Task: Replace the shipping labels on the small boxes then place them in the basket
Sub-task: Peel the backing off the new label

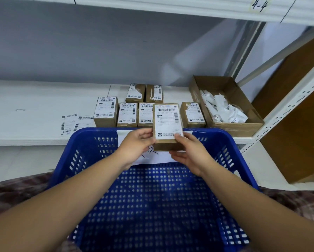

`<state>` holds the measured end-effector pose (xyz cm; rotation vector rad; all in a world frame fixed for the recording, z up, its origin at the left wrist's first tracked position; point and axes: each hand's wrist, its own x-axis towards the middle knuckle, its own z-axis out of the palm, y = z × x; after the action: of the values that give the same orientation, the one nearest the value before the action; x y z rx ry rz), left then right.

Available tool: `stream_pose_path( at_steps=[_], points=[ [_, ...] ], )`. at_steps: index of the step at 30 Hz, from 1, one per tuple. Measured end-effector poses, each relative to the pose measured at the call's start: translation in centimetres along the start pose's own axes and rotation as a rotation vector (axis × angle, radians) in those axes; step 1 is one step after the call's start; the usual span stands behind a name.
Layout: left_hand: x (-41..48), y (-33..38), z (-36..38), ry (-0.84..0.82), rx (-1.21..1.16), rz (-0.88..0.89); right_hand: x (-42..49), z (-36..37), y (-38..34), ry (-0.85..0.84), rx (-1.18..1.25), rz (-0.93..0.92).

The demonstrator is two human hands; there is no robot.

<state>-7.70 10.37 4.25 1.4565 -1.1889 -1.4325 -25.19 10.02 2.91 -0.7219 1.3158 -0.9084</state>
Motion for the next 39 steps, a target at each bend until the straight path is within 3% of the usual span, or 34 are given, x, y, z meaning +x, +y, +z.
stream_pose_path(
  at_steps=[3,7,12,14,21,24,28,34,39],
  points=[
    [2.9,0.3,0.7,0.046,0.093,0.077,2.8,-0.2,-1.9,0.076,0.022,-0.042],
    [6.4,0.2,0.7,0.257,0.393,0.215,6.9,-0.7,-4.1,0.128,0.008,-0.026],
    [11.4,-1.8,-1.2,0.279,1.025,0.232,12.1,-0.8,-4.7,0.221,-0.212,-0.078],
    [12.9,-2.6,-2.1,0.259,1.132,0.195,13.8,-0.7,-4.8,0.23,-0.286,-0.096],
    [15.4,-6.7,-4.4,0.19,1.189,0.142,18.5,-0.4,-4.6,0.301,-0.445,-0.03],
    [15.2,-8.4,-4.8,0.159,1.329,0.156,19.2,-0.5,-4.8,0.265,-0.422,0.04],
    [15.1,-8.7,-4.6,0.149,1.317,0.162,19.5,-1.0,-4.7,0.22,-0.476,0.084],
    [15.1,-8.8,-4.6,0.144,1.321,0.151,20.0,-1.5,-3.3,0.213,-0.737,-0.014],
    [15.1,-8.7,-4.6,0.139,1.309,0.148,19.1,-0.9,-3.2,0.128,-1.107,-0.114]
  ],
)
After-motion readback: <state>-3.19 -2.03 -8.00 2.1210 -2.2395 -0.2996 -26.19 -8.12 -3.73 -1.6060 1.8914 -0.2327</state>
